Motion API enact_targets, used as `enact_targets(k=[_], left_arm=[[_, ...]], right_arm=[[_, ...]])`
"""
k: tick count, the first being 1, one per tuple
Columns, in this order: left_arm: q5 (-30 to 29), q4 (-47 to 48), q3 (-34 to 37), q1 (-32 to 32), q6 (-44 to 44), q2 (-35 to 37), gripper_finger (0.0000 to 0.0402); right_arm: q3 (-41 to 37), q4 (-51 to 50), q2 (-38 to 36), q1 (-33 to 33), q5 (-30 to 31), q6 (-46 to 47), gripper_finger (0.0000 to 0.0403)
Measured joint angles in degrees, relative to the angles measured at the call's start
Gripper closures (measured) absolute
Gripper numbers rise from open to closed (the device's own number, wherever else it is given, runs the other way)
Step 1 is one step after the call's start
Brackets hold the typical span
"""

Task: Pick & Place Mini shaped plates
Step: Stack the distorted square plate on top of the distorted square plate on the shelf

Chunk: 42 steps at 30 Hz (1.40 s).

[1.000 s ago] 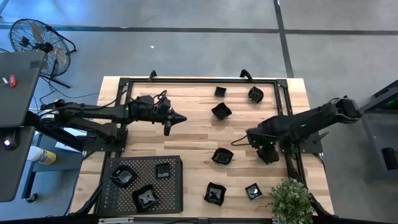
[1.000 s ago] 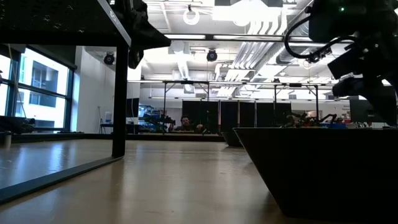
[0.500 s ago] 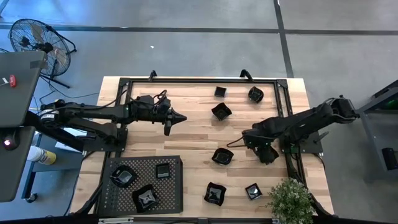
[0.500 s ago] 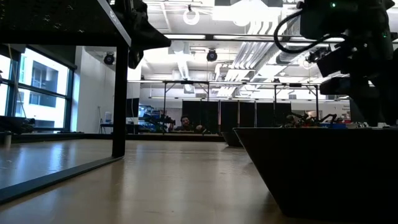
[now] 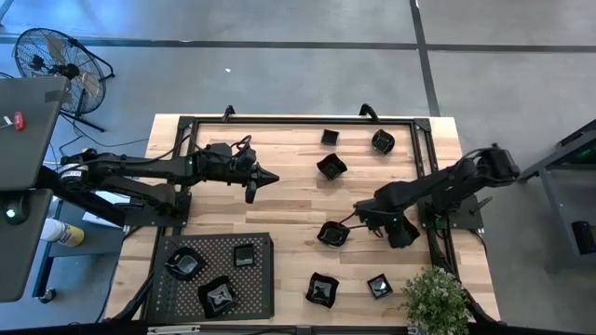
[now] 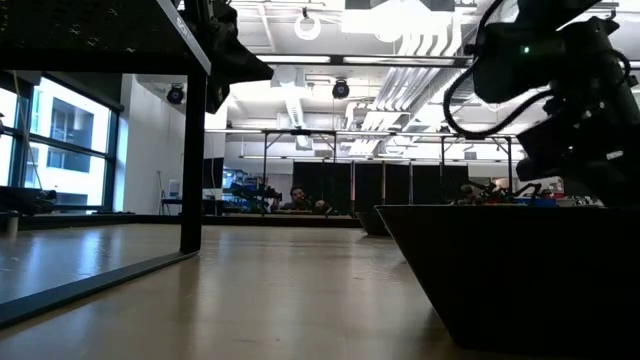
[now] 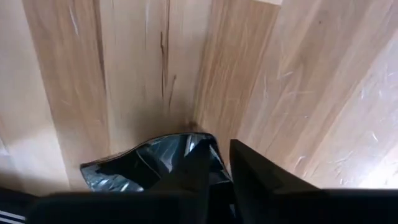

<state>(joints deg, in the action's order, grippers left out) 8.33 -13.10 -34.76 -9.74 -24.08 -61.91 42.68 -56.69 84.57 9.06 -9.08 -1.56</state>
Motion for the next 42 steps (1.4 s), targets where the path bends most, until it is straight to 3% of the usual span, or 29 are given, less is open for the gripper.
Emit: enact_targets(k=[5,10,21,25,32,38,42], left_arm=[[0.1,-0.1,0.0,0.0,-0.2,0.0,0.0401],[0.2,-0.2,0.0,0.0,-0.3,0.0,0.0401],[0.3,-0.4,0.0,0.0,-2.0,0.0,0.0401],[0.3,-0.3,0.0,0.0,-2.1,0.0,0.0401],[0.2,-0.2,0.0,0.0,-2.0,0.0,0.0401],[0.2,0.0,0.0,0.0,-2.0,0.0,0.0401],[0.2,0.3,0.0,0.0,-1.9,0.0,0.0401]], right_arm=[[0.0,0.0,-0.9,0.0,-0.6,1.7,0.0397],[2.7,-1.9,-2.5,-0.7,-1.2,5.9,0.0389],[18.3,-6.0,-2.7,-6.1,-1.4,16.4,0.04],[21.5,-7.7,-2.8,-7.4,-0.3,15.5,0.0395],[12.4,-5.9,-2.8,-5.4,-3.8,5.7,0.0327],[2.8,-2.0,-2.8,-3.8,-5.0,6.6,0.0264],[-0.2,1.4,-2.8,-3.8,-5.3,8.9,0.0258]])
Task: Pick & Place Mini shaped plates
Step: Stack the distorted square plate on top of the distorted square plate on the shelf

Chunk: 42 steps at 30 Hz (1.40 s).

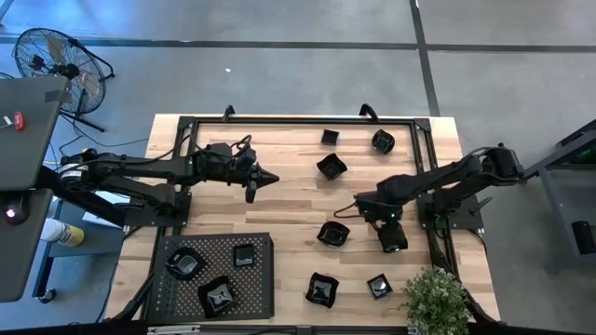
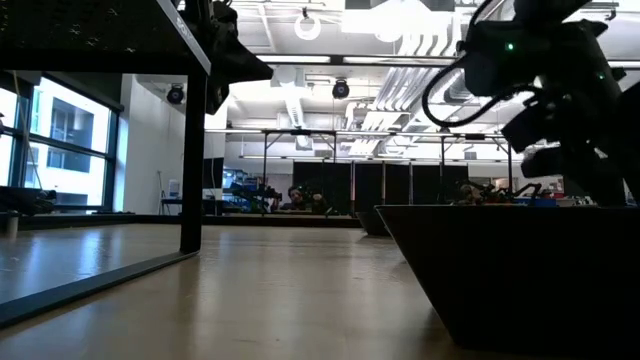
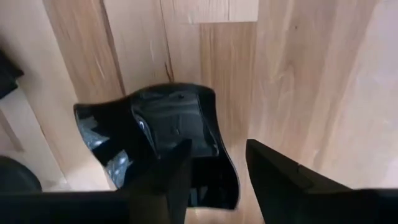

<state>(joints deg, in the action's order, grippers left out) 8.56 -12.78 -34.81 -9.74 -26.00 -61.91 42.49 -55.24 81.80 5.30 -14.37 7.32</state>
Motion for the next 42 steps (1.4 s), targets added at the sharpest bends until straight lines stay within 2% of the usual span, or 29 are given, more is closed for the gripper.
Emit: enact_targets(k=[4,11,21,25,29,33,38,42], left_arm=[[0.0,1.1,0.0,0.0,0.0,0.0,0.0401],[0.0,0.9,0.0,0.0,0.0,0.0,0.0401],[-0.2,0.6,0.0,0.0,-0.1,0.0,0.0401],[-0.5,0.6,0.0,0.0,-0.1,0.0,0.0401],[-1.5,0.6,0.0,0.0,-0.1,0.0,0.0401],[-1.5,0.7,0.0,0.0,-0.1,0.0,0.0401],[-1.5,0.9,0.0,0.0,-0.1,0.0,0.0401],[-1.6,0.9,0.0,0.0,-0.1,0.0,0.0401]], right_arm=[[-1.2,2.6,0.0,0.0,-0.6,1.5,0.0291],[-1.1,3.3,0.0,0.0,-1.2,3.2,0.0391],[5.0,-0.9,-3.2,-1.7,-2.8,8.7,0.04],[8.1,-3.3,-5.8,-3.2,-3.3,12.2,0.0399],[8.0,-3.6,-7.1,-2.6,-2.3,11.6,0.0393],[3.9,0.3,-6.8,0.5,-2.1,8.5,0.0348],[-1.4,6.4,-6.8,3.4,1.3,10.0,0.0279],[-4.5,10.0,-6.8,4.3,2.5,12.1,0.026]])
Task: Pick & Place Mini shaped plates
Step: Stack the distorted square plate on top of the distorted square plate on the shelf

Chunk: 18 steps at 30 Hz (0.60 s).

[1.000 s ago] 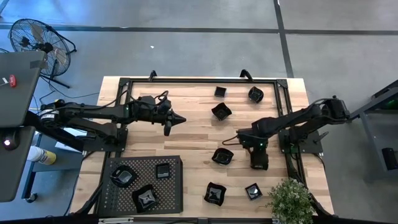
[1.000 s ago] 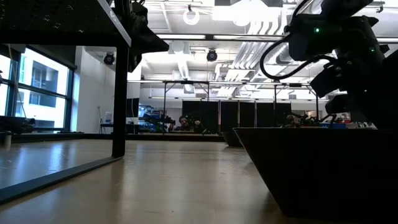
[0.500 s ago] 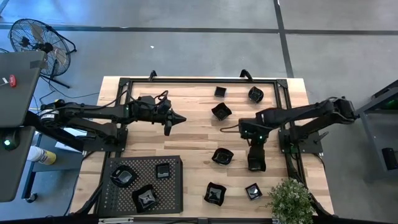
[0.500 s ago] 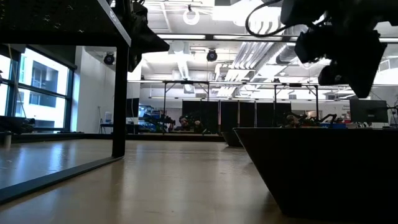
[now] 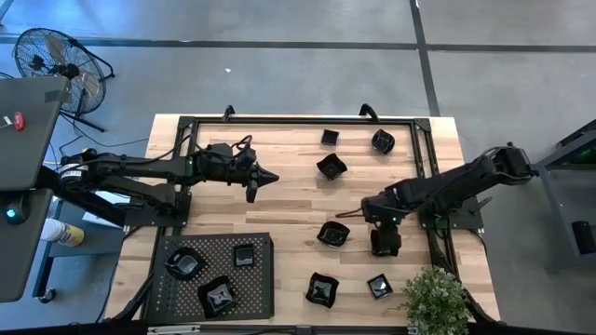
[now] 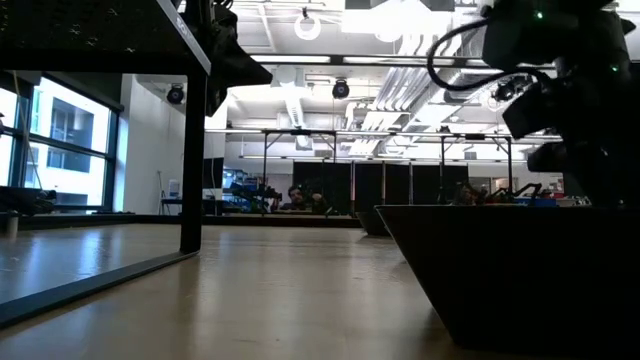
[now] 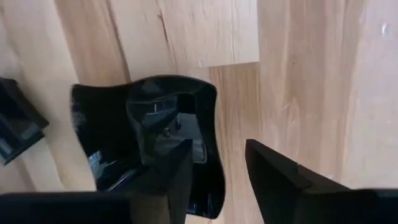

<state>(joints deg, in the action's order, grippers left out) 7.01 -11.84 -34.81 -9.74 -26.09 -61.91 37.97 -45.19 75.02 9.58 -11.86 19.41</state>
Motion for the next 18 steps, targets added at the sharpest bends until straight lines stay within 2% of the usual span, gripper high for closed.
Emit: enact_targets(k=[4,11,16,18], left_arm=[[0.0,0.0,0.0,0.0,0.0,0.0,0.0401],[-0.2,0.0,0.0,0.0,0.0,0.0,0.0401],[-0.2,0.0,0.0,0.0,0.0,0.0,0.0401],[-0.2,0.0,0.0,0.0,0.0,0.0,0.0401]], right_arm=[[-1.8,3.3,0.0,0.0,-2.2,1.4,0.0286],[-1.7,3.8,0.0,0.0,-3.2,3.4,0.0393],[1.1,3.5,-0.2,-0.6,-4.7,6.6,0.0385],[2.8,2.9,-0.2,-0.6,-5.2,8.0,0.0394]])
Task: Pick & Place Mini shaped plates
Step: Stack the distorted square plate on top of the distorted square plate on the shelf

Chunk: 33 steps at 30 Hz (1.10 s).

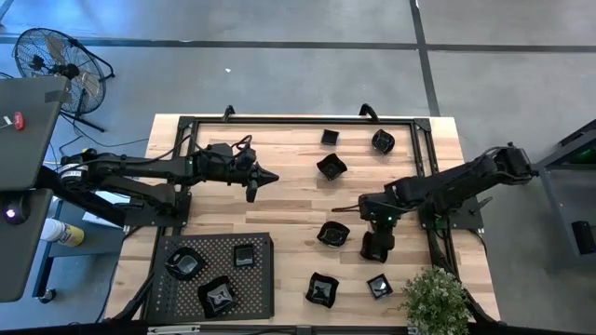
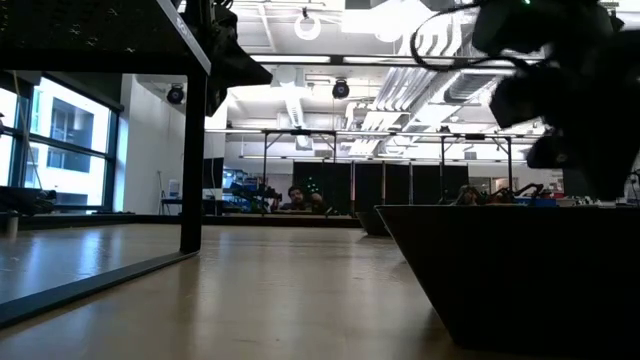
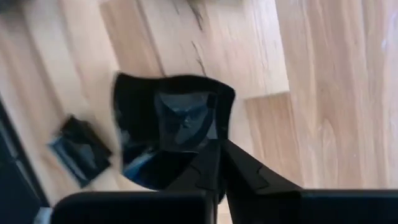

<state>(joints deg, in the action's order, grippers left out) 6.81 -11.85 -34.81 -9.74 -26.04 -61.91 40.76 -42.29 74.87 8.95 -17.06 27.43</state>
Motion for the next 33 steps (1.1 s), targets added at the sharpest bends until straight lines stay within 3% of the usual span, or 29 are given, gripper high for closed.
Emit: enact_targets(k=[9,18,21,25,30,33], left_arm=[[-0.1,0.0,0.0,0.0,0.3,0.0,0.0401],[-0.1,0.0,0.0,0.0,0.3,0.0,0.0401],[-0.1,0.0,0.0,0.0,0.3,0.0,0.0401],[-0.1,0.0,0.0,0.0,0.2,0.0,0.0401],[0.0,0.0,0.0,0.0,0.2,0.0,0.0401],[0.0,0.0,0.0,0.0,0.0,0.0,0.0401]], right_arm=[[6.6,-5.9,-0.1,0.9,1.1,0.6,0.039],[0.2,0.6,2.4,5.0,6.1,-0.4,0.0271],[-1.3,4.0,3.9,5.7,8.0,1.0,0.0253],[-2.1,7.1,6.3,5.8,7.2,2.4,0.0282],[-2.2,8.6,6.8,5.8,6.3,4.0,0.0378],[-2.2,8.7,5.7,5.8,6.0,5.9,0.0391]])
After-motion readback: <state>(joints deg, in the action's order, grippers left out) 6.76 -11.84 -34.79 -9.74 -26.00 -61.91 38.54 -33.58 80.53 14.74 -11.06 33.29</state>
